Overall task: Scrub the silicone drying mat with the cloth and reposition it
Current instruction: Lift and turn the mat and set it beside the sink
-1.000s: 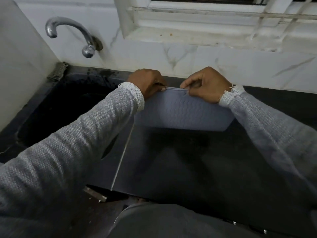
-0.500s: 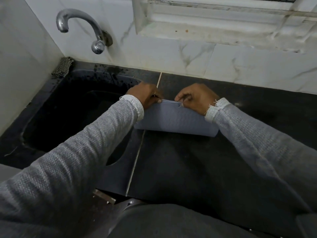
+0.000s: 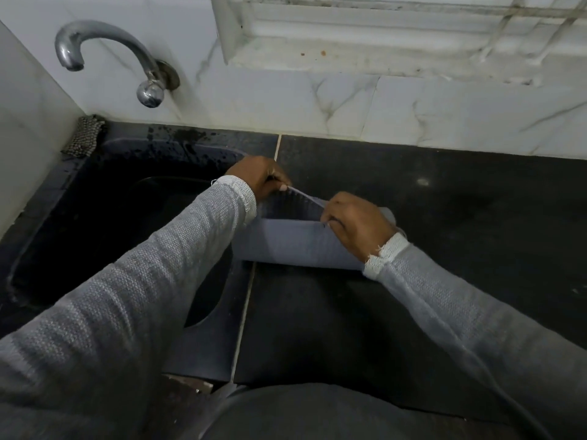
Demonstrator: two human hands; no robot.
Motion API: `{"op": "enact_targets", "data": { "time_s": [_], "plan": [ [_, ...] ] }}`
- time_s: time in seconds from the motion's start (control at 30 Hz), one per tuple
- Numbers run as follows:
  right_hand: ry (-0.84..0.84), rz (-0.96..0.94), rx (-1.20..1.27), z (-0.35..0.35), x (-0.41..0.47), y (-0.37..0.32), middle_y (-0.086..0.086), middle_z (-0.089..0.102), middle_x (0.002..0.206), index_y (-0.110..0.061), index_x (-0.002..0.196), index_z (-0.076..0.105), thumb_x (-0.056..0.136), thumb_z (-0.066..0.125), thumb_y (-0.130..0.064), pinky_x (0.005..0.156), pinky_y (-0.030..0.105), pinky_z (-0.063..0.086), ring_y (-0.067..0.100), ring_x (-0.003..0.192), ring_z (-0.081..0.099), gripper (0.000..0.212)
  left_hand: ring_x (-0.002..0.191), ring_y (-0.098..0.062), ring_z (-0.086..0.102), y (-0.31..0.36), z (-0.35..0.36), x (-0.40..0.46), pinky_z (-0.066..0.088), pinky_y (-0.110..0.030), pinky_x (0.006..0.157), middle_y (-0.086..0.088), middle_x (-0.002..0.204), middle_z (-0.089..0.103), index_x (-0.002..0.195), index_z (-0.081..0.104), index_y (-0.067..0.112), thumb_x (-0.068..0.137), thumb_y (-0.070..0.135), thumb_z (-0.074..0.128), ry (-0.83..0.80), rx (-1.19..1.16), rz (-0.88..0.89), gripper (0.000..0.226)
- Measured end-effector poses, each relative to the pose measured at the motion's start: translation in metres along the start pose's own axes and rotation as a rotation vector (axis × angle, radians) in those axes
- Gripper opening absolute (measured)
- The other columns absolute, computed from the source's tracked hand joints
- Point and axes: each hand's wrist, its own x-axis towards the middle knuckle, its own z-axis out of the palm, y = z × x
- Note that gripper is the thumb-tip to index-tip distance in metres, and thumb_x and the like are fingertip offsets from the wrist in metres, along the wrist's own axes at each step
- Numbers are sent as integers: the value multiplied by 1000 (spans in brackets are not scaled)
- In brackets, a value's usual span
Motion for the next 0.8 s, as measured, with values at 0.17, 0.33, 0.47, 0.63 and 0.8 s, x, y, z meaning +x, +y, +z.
{"op": "enact_targets", "data": {
  "time_s": [0.17,0.33,0.47,0.63,0.8],
  "plan": [
    [-82,37,20,33,-35,-19,6,63,97,-10,89,69,87,56,-12,78,36,50,21,85,60,13,108,-29,59,-10,8,37,46,-38,95,-6,116,66,108,71,18,91,16,59,-33,120,-94,21],
    [-152,33,23,67,-62,-33,8,63,103,-9,96,68,92,47,-8,79,37,50,24,90,60,21,111,-33,56,-24,27,73,45,-41,96,-9,123,62,114,68,22,95,18,52,-84,203,-150,26],
    [-203,26,-49,97,-76,-37,11,61,111,-7,106,64,95,39,-6,81,34,49,25,98,59,28,130,-27,42,-38,52,95,35,-40,107,-5,143,45,130,56,22,94,18,53,-122,298,-111,36],
    [-309,48,-20,114,-87,-32,13,58,118,-5,112,63,95,41,-8,86,32,48,26,103,58,27,141,-26,19,-43,78,68,19,-44,115,-3,156,17,144,34,27,90,31,60,-66,152,-188,61],
    [-214,65,155,105,-88,-13,10,61,106,-8,98,67,92,50,-24,82,28,45,23,96,58,24,142,-26,18,-27,105,-19,19,-38,113,-5,155,18,145,32,21,86,27,65,49,-190,-354,68]
  ]
}}
